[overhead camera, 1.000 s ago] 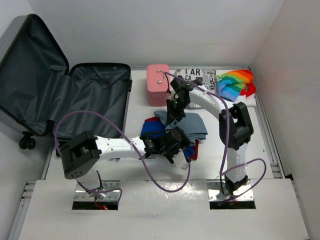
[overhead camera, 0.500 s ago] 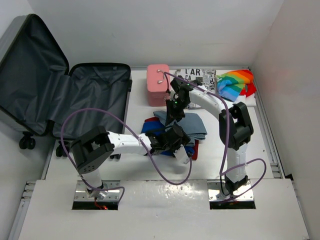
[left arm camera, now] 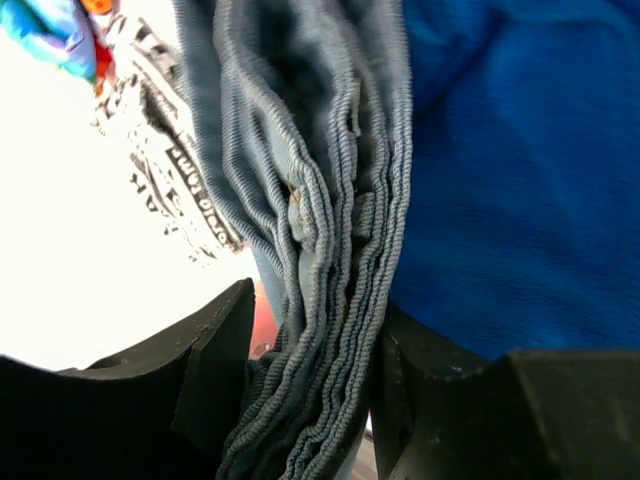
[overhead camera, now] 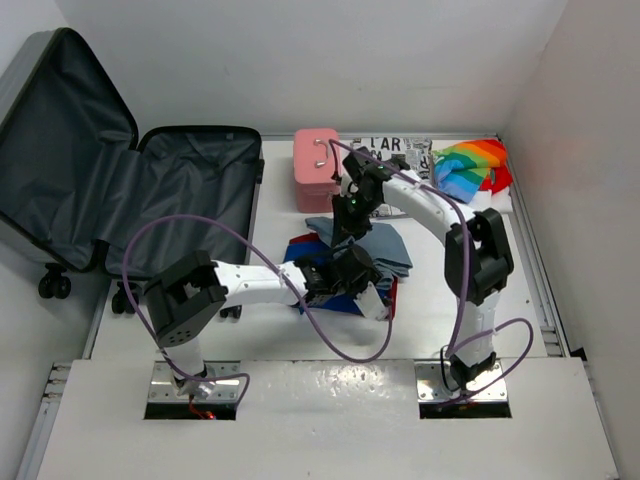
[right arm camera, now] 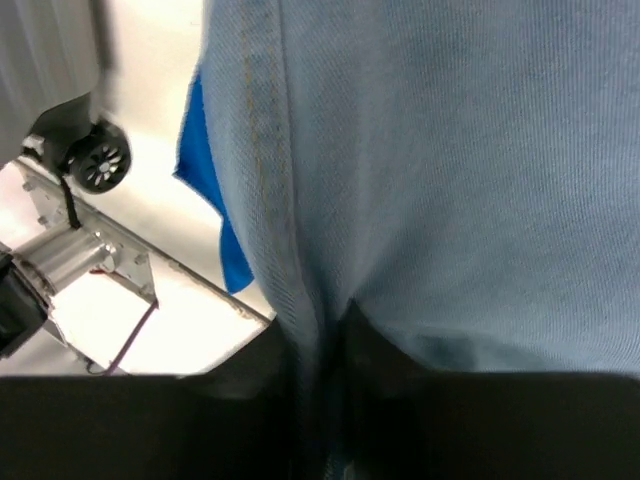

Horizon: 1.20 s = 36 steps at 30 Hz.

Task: Pack the luggage

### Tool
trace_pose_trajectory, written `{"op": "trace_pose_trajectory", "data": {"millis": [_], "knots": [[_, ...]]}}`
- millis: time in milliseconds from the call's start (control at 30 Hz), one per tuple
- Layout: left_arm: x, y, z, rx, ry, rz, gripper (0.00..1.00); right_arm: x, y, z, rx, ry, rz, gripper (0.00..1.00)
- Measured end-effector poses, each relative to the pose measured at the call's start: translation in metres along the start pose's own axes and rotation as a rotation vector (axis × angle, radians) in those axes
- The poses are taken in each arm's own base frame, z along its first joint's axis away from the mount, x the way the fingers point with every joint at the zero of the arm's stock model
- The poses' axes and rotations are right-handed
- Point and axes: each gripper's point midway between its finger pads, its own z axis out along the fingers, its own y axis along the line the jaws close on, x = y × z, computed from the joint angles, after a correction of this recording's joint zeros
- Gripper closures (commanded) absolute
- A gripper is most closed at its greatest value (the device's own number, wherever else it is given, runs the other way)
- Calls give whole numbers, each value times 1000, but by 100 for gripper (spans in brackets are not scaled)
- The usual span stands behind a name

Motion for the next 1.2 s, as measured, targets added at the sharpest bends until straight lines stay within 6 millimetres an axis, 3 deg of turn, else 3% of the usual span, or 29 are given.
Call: {"op": "trace_pose_trajectory", "data": {"millis": [33,67,133,233,333,400,500,600,733,800,900,967,1033,1200], "knots": [[0,4,-2,-6,3,-26,100,-1,2,-3,-5,-10,-13,46],[0,8,-3,-12,3,-57,100,-2,4,-7,-13,-20,-17,35],[-1,18,-8,-27,-1,-139,100,-7,15,-22,-63,-46,-46,24],[3,36,-21,-49,-3,-288,100,-25,30,-56,-139,-128,-79,16],[15,66,-42,-89,-5,-490,100,-62,20,-111,-207,-286,-57,11],[28,91,-58,-135,-4,-635,100,-88,-3,-150,-224,-407,-17,10],[55,119,-84,-200,4,-839,100,-111,-46,-197,-230,-549,65,7],[87,134,-111,-260,30,-1020,100,-118,-80,-223,-245,-617,146,7],[141,139,-135,-347,122,-1204,100,-116,-94,-227,-266,-620,184,7],[178,133,-149,-378,192,-1289,100,-114,-96,-223,-273,-611,191,7],[252,124,-190,-465,332,-1414,100,-110,-100,-217,-281,-595,204,7],[308,114,-229,-566,445,-1479,100,-107,-103,-212,-284,-583,211,7],[349,98,-260,-641,553,-1514,100,-104,-106,-207,-284,-571,221,7],[417,44,-326,-721,819,-1547,100,-100,-109,-197,-294,-543,240,8]]}}
